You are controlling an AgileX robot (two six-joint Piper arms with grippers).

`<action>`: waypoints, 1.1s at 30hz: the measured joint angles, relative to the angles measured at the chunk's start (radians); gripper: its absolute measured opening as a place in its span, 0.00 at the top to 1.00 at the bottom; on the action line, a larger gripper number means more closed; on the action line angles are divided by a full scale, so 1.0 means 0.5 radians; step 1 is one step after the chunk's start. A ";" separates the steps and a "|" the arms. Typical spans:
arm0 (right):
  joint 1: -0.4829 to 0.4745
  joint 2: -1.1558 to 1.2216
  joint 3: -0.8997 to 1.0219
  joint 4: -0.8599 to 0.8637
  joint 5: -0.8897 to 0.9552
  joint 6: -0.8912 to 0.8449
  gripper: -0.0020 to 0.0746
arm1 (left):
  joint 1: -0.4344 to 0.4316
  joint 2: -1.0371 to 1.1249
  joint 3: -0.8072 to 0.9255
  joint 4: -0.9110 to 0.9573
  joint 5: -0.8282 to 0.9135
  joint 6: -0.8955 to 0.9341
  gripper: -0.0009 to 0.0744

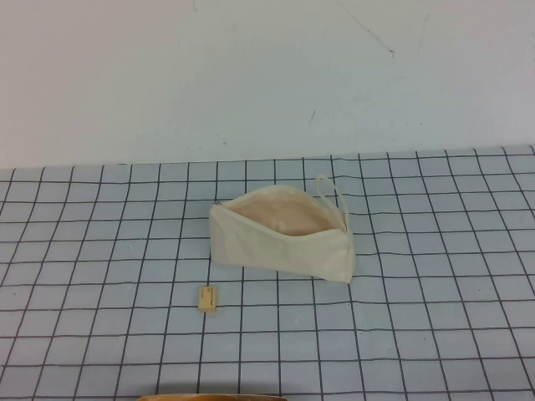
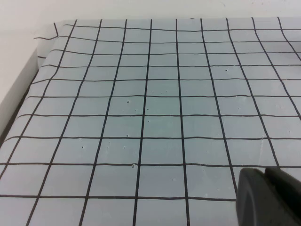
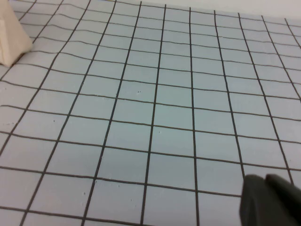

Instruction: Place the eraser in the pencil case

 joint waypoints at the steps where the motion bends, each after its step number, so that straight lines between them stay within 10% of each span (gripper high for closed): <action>1: 0.000 0.000 0.000 0.000 0.000 0.000 0.98 | 0.000 0.000 0.000 0.000 0.000 0.000 0.99; 33: 0.000 0.000 0.000 0.000 0.000 0.017 0.98 | 0.000 0.000 0.000 -0.055 -0.007 0.000 0.99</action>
